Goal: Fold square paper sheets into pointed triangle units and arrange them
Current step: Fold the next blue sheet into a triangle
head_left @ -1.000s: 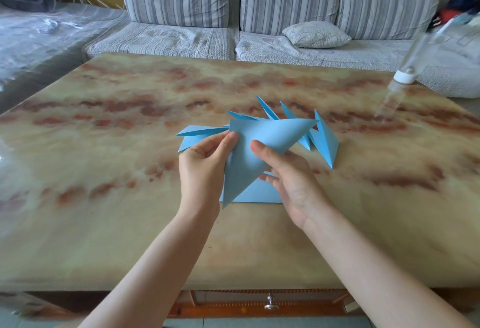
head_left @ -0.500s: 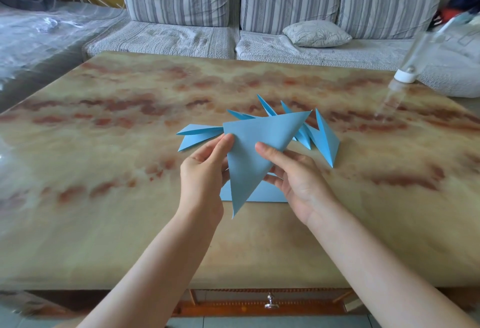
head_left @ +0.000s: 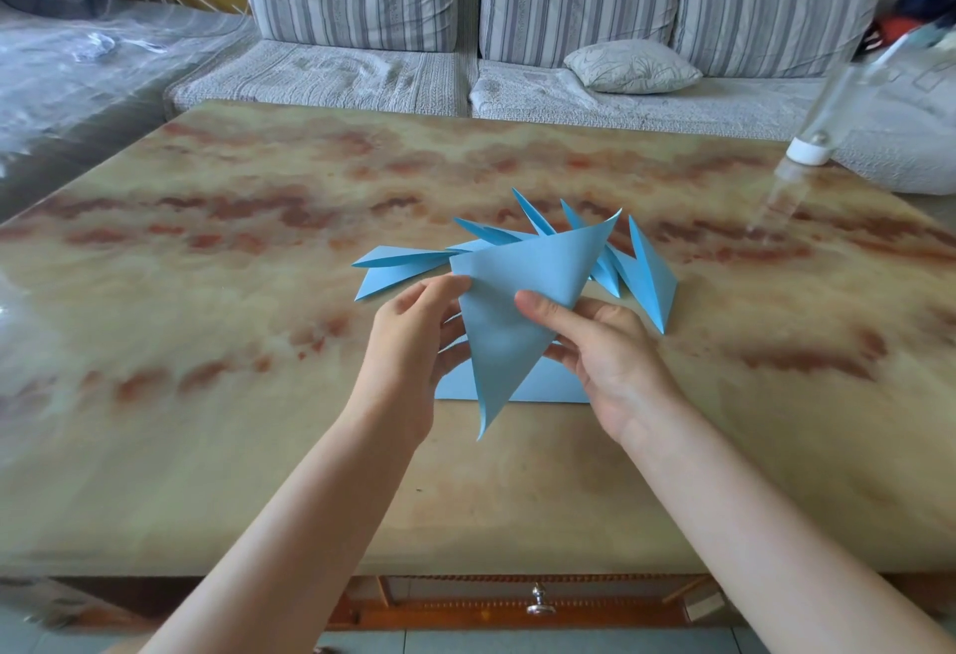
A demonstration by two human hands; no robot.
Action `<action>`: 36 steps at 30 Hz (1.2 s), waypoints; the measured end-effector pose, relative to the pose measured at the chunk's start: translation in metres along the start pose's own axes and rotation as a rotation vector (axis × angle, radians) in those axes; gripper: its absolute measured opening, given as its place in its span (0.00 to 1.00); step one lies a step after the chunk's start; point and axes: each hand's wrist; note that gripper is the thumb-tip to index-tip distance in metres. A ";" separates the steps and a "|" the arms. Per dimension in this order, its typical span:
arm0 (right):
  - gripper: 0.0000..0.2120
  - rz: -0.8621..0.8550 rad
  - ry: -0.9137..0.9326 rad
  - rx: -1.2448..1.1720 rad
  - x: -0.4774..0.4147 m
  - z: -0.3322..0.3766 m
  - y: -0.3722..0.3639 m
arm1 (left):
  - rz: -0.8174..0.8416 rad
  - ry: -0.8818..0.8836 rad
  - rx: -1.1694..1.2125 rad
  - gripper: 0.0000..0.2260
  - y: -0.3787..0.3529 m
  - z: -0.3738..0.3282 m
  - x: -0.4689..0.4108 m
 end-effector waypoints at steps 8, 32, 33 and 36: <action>0.09 0.047 0.022 0.100 0.002 0.000 0.001 | 0.016 -0.119 -0.111 0.05 0.005 -0.001 0.000; 0.10 0.063 0.009 0.088 0.001 0.002 0.003 | 0.047 -0.103 -0.069 0.06 0.006 0.002 -0.002; 0.10 0.065 0.009 0.086 0.001 0.002 0.003 | 0.047 -0.103 -0.071 0.06 0.006 0.002 -0.002; 0.09 0.065 0.013 0.086 0.002 0.002 0.003 | 0.037 -0.098 -0.076 0.06 0.006 0.002 -0.002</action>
Point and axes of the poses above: each hand's wrist, its own x-axis away from the middle knuckle, its own y-axis out of the back of the hand, z = x × y, and after that the axes turned 4 degrees about -z, right-handed
